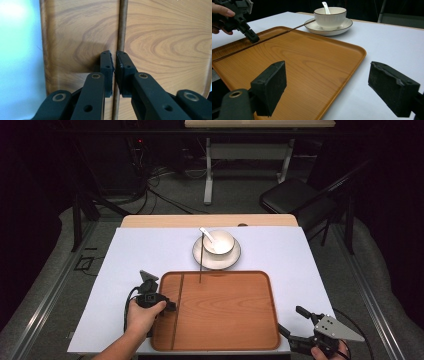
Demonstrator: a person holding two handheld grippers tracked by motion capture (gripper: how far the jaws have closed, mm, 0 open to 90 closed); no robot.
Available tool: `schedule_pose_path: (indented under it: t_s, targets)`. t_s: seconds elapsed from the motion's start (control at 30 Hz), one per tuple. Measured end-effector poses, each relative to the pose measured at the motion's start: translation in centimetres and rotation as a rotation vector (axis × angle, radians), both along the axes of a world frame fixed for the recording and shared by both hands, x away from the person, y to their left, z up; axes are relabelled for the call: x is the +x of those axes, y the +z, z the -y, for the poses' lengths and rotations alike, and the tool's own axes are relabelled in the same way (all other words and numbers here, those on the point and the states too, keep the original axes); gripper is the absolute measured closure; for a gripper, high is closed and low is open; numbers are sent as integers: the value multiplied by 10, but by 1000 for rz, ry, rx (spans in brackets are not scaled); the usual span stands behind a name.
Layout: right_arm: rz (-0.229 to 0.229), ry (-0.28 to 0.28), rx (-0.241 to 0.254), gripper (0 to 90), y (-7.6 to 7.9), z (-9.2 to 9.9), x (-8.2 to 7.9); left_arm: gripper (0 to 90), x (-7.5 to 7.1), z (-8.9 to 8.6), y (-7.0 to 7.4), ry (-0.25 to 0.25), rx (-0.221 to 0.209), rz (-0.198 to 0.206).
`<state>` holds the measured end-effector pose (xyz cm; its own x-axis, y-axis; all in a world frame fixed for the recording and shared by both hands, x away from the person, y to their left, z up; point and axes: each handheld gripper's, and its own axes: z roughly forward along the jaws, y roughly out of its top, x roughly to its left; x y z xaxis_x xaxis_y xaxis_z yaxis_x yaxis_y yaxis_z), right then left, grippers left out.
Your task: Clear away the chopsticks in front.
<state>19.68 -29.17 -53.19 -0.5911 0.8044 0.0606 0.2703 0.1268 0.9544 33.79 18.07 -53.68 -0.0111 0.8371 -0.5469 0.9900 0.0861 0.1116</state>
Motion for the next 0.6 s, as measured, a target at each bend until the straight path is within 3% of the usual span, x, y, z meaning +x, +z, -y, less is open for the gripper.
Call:
schedule_pose_path:
  t_s: [0.27, 0.37, 0.6]
  targets:
    - [-2, -1, 0, 146, 0, 0, 0, 814, 0, -1, 3, -6, -7, 5]
    - [-4, -1, 0, 146, 0, 0, 0, 772, 1, -2, 8, -11, -26, 30]
    - [-5, -1, 0, 146, 0, 0, 1, 626, 7, 0, 21, -24, -6, 94]
